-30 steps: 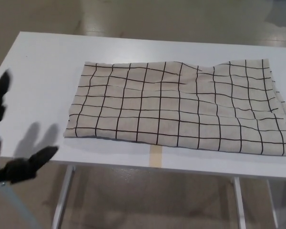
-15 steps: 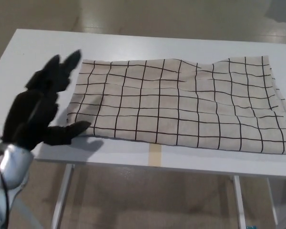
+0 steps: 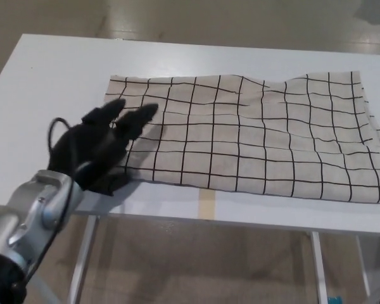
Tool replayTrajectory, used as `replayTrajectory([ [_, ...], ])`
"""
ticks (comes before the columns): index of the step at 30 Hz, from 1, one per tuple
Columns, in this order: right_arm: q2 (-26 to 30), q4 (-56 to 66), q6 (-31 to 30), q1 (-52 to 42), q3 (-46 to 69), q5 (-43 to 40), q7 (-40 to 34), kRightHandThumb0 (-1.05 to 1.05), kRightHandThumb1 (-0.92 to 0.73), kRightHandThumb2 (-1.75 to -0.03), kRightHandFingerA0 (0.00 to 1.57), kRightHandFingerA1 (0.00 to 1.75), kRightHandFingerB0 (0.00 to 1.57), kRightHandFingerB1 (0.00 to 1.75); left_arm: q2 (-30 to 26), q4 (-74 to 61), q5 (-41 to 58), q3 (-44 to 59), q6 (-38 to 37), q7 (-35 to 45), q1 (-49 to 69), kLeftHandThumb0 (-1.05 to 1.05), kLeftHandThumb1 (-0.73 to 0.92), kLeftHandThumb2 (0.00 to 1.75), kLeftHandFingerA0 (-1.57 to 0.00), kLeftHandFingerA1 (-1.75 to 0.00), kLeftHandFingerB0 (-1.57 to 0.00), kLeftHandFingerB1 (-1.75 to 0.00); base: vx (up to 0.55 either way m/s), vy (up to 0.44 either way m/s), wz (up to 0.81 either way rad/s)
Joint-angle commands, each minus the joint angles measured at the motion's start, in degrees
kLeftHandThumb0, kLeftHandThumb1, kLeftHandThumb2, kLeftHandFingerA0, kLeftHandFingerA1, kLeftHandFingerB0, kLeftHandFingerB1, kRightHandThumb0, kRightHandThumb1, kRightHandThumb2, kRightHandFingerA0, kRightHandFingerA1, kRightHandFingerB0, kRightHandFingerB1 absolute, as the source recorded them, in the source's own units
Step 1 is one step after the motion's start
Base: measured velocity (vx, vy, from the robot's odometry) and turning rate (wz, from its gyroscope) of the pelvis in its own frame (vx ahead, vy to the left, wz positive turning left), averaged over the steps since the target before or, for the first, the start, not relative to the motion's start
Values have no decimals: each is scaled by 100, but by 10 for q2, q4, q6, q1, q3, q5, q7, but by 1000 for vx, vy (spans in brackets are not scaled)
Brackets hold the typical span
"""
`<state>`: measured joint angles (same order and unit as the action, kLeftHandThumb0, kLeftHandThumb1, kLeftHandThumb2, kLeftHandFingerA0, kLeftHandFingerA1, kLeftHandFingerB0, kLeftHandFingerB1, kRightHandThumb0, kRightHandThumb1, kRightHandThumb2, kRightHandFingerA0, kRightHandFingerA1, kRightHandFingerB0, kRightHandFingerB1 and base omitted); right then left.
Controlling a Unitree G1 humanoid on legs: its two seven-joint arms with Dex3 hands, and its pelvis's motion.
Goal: Use the left hand to fold a white towel with checkered patterns in half.
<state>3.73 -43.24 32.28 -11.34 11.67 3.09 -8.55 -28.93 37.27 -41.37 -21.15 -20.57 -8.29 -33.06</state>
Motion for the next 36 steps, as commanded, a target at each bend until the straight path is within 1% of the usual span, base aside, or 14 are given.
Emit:
replayTrajectory([
  [1, 2, -8, 16, -10, -5, 2, -6, -27, -65, -110, 0, 49, 0, 49, 3, 113, -186, -137, 90, -103, -63, -21, 54, 56, 0, 0, 0, -15, 0, 0, 0],
  [17, 5, -12, 8, -7, -5, -7, 6, -29, -64, -110, 0, 49, 0, 49, 50, 223, -155, -207, 118, -137, -92, -45, 43, 53, 0, 0, 0, -7, 0, 0, 0],
  [21, 5, -6, 5, -13, -6, -10, 11, -29, -64, -110, 0, 49, 0, 49, 76, 269, -163, -231, 147, -139, -108, -48, 31, 64, 0, 0, 0, -12, 0, 0, 0],
  [23, 3, -4, 4, -16, -6, -9, 9, -29, -64, -110, 0, 49, 0, 48, 88, 286, -176, -247, 168, -147, -114, -36, 31, 73, 0, -35, 0, -41, 0, 0, 0],
  [24, 2, -1, 4, -18, -6, -10, 10, -29, -64, -110, 0, 49, 0, 48, 97, 297, -183, -258, 180, -158, -117, -36, 48, 55, -32, -38, -34, -32, 0, 0, 0],
  [25, 0, 1, 2, -19, -7, -11, 11, -29, -64, -110, 0, 49, 0, 48, 110, 315, -191, -273, 199, -174, -123, -34, 51, 55, -52, -62, -57, -53, 0, 0, 0],
  [26, -1, 2, 2, -19, -7, -12, 12, -29, -64, -110, 0, 49, 0, 48, 114, 321, -193, -278, 205, -179, -125, -34, 51, 55, -52, -62, -57, -53, 0, 0, 0],
  [27, -1, 4, 2, -20, -7, -12, 12, -29, -63, -110, 0, 49, 0, 48, 120, 327, -190, -280, 209, -184, -125, -38, 40, 75, -70, -103, -79, -84, 0, 0, 0],
  [28, -3, 6, 0, -21, -7, -14, 13, -29, -64, -110, 0, 49, 0, 48, 126, 332, -183, -279, 210, -186, -125, -35, 51, 57, -70, -148, -90, -96, 0, 0, 0],
  [29, -4, 8, -1, -22, -7, -15, 14, -29, -64, -110, 0, 49, 0, 48, 130, 336, -177, -278, 210, -186, -125, -35, 51, 57, -70, -148, -90, -96, 0, 0, 0],
  [30, -4, 8, 0, -23, -7, -16, 15, -29, -64, -110, 0, 49, 0, 49, 136, 339, -167, -272, 209, -184, -124, -30, 54, 55, -67, -166, -94, -95, 0, 0, 0],
  [31, -4, 7, 1, -23, -7, -16, 15, -28, -63, -110, 0, 49, 0, 49, 142, 341, -157, -266, 207, -179, -124, -33, 56, 54, -65, -169, -98, -74, 0, 0, 0],
  [32, -4, 6, 4, -23, -7, -15, 15, -47, -76, -65, 17, 28, 11, 26, 147, 342, -149, -261, 204, -172, -122, -30, 54, 56, -83, -151, -93, -56, 0, 0, 0],
  [36, -2, 1, 10, -24, -7, -13, 13, -47, -76, -65, 18, 28, 12, 26, 154, 345, -143, -255, 203, -174, -118, -30, 54, 59, -84, -152, -90, -55, 0, 0, 0],
])
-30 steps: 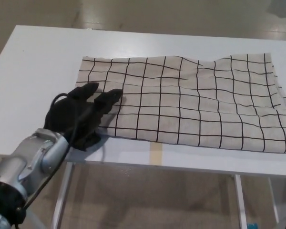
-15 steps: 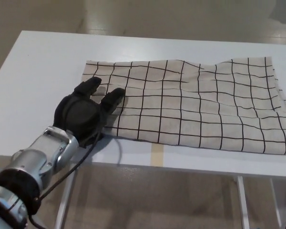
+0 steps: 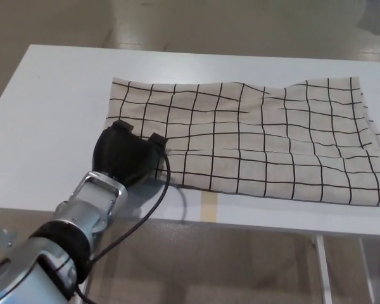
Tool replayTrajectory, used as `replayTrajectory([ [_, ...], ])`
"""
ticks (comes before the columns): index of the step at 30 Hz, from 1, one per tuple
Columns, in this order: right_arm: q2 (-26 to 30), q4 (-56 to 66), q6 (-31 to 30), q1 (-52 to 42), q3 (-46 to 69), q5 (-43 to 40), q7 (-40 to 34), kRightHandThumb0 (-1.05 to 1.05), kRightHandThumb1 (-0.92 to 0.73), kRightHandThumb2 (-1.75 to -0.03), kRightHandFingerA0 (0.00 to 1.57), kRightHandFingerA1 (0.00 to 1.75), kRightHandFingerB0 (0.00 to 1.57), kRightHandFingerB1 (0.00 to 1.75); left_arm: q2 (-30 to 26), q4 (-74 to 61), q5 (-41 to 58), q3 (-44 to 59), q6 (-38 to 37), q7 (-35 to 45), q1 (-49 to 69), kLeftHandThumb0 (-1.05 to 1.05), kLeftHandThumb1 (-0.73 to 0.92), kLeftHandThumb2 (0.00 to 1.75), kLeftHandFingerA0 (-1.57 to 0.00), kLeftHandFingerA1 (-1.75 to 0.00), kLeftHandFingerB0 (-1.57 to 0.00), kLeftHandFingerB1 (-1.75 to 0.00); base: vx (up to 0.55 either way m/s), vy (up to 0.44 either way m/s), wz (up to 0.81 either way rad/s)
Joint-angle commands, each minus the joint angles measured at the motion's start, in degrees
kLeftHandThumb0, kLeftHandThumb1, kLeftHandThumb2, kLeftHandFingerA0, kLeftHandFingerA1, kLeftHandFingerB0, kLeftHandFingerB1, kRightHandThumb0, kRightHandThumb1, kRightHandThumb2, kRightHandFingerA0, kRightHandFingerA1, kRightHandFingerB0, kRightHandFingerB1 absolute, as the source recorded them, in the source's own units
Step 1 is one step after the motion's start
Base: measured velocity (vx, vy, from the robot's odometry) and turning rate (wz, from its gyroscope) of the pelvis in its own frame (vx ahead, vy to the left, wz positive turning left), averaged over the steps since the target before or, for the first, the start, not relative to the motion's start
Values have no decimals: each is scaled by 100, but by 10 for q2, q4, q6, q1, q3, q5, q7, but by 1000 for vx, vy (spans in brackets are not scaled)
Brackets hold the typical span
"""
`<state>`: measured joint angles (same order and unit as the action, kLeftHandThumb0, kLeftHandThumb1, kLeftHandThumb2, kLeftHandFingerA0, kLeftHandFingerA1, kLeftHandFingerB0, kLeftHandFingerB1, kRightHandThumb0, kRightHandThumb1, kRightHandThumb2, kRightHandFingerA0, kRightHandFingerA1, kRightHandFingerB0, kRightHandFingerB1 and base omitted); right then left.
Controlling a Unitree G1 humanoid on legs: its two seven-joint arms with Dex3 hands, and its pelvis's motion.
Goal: Use the left hand to fold a white towel with checkered patterns in half.
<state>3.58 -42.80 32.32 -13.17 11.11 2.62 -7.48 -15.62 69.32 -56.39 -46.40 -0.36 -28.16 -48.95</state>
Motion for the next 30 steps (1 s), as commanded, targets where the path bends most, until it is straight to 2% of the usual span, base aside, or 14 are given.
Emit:
replayTrajectory([
  [1, 0, -4, 11, -5, -1, -8, 3, -47, -76, -65, 18, 28, 12, 26, 21, 25, 8, -2, 1, 22, 42, -30, 54, 59, -84, -152, -90, -55, 0, 0, 0],
  [3, 3, -8, 13, -4, 0, -9, 5, -47, -76, -65, 18, 29, 12, 26, 21, 24, 11, 1, 0, 11, 49, -29, 55, 56, -84, -156, -90, -53, 0, 0, 0],
  [4, 2, -8, 13, -4, 0, -9, 4, -47, -76, -64, 19, 30, 12, 26, 18, 20, 15, 5, -2, 12, 50, -28, 57, 56, -77, -170, -77, -135, 0, 0, 0],
  [5, 2, -8, 13, -3, 1, -9, 4, -47, -76, -64, 19, 30, 12, 26, 15, 15, 20, 10, -5, 14, 51, -28, 57, 56, -77, -170, -77, -135, 0, 0, 0],
  [6, 0, -9, 14, -1, 3, -15, 8, -48, -76, -64, 20, 31, 13, 26, 11, 8, 24, 14, -9, 7, 53, -21, 60, 55, -75, -175, -50, -172, 0, 0, 0],
  [9, -2, -17, 19, -1, 8, -31, 24, -48, -76, -64, 20, 33, 13, 26, -7, -10, 31, 27, -24, -16, 61, -20, 64, 52, -75, -175, -50, -175, 0, 0, 0],
  [10, -2, -18, 20, 0, 8, -31, 25, -54, -60, -83, 15, 44, 8, 38, -16, -13, 35, 32, -29, -16, 61, -19, 66, 52, -74, -175, -49, -175, 0, 0, 0],
  [11, 0, -19, 22, -1, 7, -30, 26, -54, -60, -84, 16, 45, 8, 38, -31, -13, 40, 40, -38, -14, 60, -17, 66, 55, -74, -175, -51, -174, 0, 0, 0],
  [12, 2, -21, 24, -2, 7, -29, 28, -54, -60, -84, 16, 45, 8, 38, -47, -14, 47, 49, -47, -12, 59, -17, 66, 55, -74, -175, -51, -174, 0, 0, 0],
  [13, 3, -21, 23, -2, 7, -28, 28, -49, -77, -64, 22, 35, 13, 26, -55, -15, 48, 52, -50, -10, 60, -18, 65, 55, -74, -175, -59, -166, 0, 0, 0],
  [16, 4, -16, 14, -8, 6, -25, 26, -48, -80, -66, 22, 35, 13, 26, -90, -6, 54, 64, -69, -11, 62, -18, 64, 56, -77, -175, -67, -163, 0, 0, 0],
  [25, 3, -20, 15, -8, 8, -28, 28, -47, -84, -65, 24, 40, 13, 26, -148, 19, 55, 74, -84, 11, 49, -18, 65, 56, -76, -175, -69, -164, 0, 0, 0],
  [26, 4, -20, 13, -8, 8, -28, 29, -47, -84, -65, 24, 40, 12, 26, -161, 24, 53, 72, -86, 18, 44, -17, 65, 58, -76, -175, -61, -174, 0, 0, 0],
  [30, 6, -20, 17, -7, 6, -29, 36, -48, -85, -65, 24, 40, 12, 26, -195, 27, 42, 65, -86, 19, 24, -16, 68, 54, -74, -175, -59, -175, 0, 0, 0],
])
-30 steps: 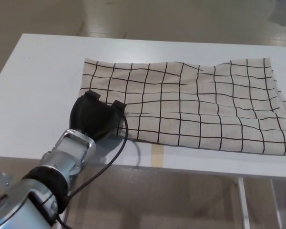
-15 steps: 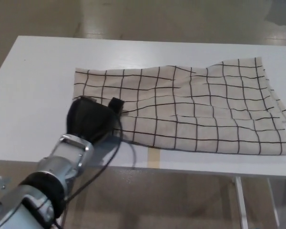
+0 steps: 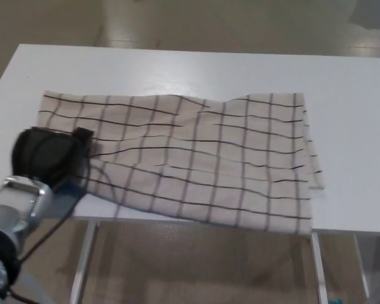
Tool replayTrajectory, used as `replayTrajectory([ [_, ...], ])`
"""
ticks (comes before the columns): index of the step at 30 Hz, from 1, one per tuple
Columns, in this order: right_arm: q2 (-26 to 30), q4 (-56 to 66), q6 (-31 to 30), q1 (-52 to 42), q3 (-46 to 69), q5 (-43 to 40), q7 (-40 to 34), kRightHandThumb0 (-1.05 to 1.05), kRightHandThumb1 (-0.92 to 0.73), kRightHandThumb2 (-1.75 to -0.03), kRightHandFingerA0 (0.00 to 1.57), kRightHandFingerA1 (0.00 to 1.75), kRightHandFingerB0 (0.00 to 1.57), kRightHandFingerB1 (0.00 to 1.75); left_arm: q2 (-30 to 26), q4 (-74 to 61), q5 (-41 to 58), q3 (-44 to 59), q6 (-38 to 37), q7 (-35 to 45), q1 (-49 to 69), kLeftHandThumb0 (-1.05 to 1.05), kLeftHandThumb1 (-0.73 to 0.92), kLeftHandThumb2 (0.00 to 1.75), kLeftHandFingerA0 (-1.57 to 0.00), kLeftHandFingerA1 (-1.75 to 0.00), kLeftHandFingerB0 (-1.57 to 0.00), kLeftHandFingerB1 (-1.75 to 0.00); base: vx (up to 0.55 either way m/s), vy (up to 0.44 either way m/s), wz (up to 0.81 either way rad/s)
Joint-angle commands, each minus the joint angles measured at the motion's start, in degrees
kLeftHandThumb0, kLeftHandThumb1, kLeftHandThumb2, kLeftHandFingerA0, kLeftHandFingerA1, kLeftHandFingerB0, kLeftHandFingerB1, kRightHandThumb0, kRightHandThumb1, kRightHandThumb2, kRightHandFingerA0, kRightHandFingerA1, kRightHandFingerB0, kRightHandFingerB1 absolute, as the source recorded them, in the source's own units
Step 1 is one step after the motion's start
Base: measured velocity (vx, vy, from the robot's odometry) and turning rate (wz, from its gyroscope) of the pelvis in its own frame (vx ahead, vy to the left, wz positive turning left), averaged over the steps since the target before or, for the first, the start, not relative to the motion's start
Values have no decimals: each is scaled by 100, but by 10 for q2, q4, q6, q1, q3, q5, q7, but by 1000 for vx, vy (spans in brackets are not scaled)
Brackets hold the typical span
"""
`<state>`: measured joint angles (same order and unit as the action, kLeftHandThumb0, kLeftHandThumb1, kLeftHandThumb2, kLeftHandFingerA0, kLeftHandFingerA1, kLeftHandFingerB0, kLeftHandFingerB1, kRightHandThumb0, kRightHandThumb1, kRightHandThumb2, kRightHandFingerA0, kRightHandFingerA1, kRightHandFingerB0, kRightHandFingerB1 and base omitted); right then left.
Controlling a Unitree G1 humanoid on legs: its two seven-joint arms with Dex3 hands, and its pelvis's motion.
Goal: Use the left hand to fold a white towel with checkered patterns in half.
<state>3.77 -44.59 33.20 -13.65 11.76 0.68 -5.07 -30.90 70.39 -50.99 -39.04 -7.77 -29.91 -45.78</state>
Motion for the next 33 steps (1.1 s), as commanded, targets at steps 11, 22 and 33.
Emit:
replayTrajectory([
  [11, 5, -2, 16, -8, -1, -4, 6, -48, -85, -65, 23, 35, 12, 26, -84, -23, 41, 73, -36, -22, -74, -22, 66, 57, -77, -175, -61, -172, 0, 0, 0],
  [22, 6, -2, 14, -8, -1, -8, 14, -49, -85, -65, 23, 37, 13, 26, -83, -162, 48, 138, -64, -64, -103, -33, 43, 77, -114, -143, -97, -130, 0, 0, 0],
  [33, 5, 2, 15, -7, -3, -5, 11, -50, -85, -69, 23, 38, 13, 25, -56, -383, -16, 134, -42, -44, -95, -20, 62, 56, -86, -175, -62, -175, 0, 0, 0],
])
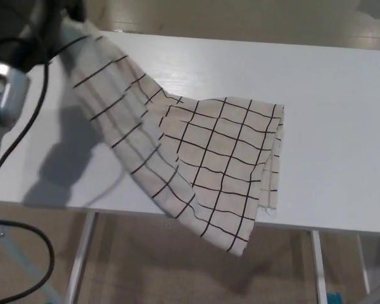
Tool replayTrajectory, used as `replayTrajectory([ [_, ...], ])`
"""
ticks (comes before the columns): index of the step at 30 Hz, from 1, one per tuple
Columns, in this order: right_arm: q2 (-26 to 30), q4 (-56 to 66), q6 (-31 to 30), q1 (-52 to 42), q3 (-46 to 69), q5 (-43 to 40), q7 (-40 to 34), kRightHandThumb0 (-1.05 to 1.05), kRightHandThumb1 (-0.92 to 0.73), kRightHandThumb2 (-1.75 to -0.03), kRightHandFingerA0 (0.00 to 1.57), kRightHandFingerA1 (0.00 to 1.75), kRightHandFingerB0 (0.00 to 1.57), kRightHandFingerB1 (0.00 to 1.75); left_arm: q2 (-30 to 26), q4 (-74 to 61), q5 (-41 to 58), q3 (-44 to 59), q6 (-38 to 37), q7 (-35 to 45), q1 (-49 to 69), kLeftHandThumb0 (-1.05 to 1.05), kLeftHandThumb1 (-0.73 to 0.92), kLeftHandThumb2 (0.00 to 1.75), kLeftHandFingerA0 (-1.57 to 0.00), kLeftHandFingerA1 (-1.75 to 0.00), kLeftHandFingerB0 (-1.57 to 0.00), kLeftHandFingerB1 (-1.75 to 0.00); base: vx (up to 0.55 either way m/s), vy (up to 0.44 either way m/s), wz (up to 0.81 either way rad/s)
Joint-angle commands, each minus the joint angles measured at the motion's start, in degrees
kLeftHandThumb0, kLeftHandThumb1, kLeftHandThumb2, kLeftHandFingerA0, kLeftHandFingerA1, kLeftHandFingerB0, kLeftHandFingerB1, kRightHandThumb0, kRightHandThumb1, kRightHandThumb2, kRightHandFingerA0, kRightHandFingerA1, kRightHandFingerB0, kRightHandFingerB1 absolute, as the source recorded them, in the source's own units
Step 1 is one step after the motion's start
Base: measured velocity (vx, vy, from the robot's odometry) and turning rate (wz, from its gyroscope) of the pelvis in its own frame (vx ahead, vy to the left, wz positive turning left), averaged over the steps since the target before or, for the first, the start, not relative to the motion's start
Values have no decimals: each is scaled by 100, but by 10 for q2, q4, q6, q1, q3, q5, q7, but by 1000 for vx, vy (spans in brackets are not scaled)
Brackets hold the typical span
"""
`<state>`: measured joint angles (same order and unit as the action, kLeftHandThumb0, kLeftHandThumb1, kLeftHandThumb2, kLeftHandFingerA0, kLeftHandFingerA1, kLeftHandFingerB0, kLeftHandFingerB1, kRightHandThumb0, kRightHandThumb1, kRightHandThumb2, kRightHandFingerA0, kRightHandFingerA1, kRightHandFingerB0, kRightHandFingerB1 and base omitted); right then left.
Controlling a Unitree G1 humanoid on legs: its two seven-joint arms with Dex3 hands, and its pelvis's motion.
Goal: Use the left hand to fold a white towel with checkered patterns in half.
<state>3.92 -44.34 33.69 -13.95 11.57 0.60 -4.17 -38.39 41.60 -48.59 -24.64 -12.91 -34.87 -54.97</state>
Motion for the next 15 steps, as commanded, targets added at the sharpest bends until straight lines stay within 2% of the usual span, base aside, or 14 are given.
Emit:
replayTrajectory([
  [1, 3, -1, 10, -4, -2, -3, 0, -49, -85, -65, 23, 37, 13, 26, 27, -114, -53, -20, 8, 6, -2, -19, 62, 57, -88, -175, -64, -175, 0, 0, 0],
  [3, 3, -1, 10, -4, -1, -3, -1, -49, -85, -65, 23, 37, 13, 26, 34, -128, -63, -28, 8, 7, 0, -19, 62, 57, -88, -175, -64, -175, 0, 0, 0],
  [4, 2, 1, 9, -5, -1, -3, -1, -55, -68, -88, 17, 46, 8, 37, 42, -141, -72, -38, 5, 11, 3, -20, 61, 57, -88, -175, -65, -175, 0, 0, 0],
  [6, 0, 4, 9, -7, -1, -4, -1, -55, -68, -88, 17, 45, 8, 38, 64, -163, -92, -71, -14, 16, 10, -19, 60, 56, -88, -175, -67, -175, 0, 0, 0],
  [7, 0, 3, 10, -7, -1, -5, 0, -55, -68, -89, 17, 46, 9, 38, 72, -164, -105, -88, -19, 13, 12, -20, 55, 58, -89, -175, -79, -164, 0, 0, 0],
  [9, -1, 2, 11, -6, -1, -7, 1, -55, -68, -89, 18, 46, 9, 38, 86, -162, -131, -122, -26, 7, 14, -20, 53, 59, -91, -175, -83, -159, 0, 0, 0],
  [10, -2, 4, 10, -5, 0, -11, 5, -55, -69, -89, 18, 47, 10, 39, 95, -159, -148, -148, -31, 13, 19, -25, 41, 83, -129, -139, -98, -82, 0, 0, 0],
  [11, -2, 4, 10, -6, 1, -13, 8, -55, -69, -89, 19, 48, 10, 39, 100, -160, -156, -162, -34, 16, 24, -30, 49, 58, -101, -169, -101, -57, 0, 0, 0],
  [13, -2, 4, 10, -7, 1, -14, 9, -55, -69, -89, 19, 48, 10, 39, 103, -160, -162, -172, -35, 17, 28, -30, 49, 58, -101, -169, -101, -57, 0, 0, 0],
  [14, -2, 6, 8, -8, 0, -13, 10, -55, -69, -89, 19, 48, 11, 39, 107, -161, -170, -190, -38, 22, 37, -28, 50, 55, -99, -169, -110, -83, 0, 0, 0],
  [15, -2, 8, 7, -8, -1, -12, 11, -55, -69, -89, 19, 48, 11, 39, 110, -162, -177, -203, -40, 25, 43, -28, 50, 55, -99, -169, -110, -83, 0, 0, 0],
])
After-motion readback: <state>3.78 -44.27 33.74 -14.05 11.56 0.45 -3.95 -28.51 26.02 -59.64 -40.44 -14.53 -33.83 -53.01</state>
